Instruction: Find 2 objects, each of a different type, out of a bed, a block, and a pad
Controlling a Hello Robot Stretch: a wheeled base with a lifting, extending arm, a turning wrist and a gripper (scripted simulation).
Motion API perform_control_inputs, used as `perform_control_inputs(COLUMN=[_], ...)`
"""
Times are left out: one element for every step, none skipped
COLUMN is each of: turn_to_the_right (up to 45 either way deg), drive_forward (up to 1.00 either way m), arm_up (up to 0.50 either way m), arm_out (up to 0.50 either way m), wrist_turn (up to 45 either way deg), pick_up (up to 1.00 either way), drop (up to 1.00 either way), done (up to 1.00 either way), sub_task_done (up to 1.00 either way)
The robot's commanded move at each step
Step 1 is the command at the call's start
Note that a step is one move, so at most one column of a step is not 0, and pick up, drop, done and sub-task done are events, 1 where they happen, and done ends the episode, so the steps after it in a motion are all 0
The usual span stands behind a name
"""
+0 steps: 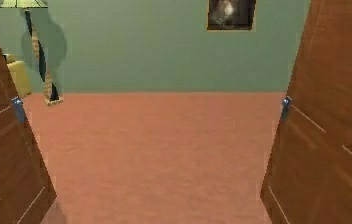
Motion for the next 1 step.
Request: perform_control_inputs(turn_to_the_right=[3.0], drive_forward=[0.00], arm_up=[0.00], arm_out=[0.00], wrist_turn=[0.0], pick_up=[0.00], drop=[0.00], done=[0.00], sub_task_done=[0.00])
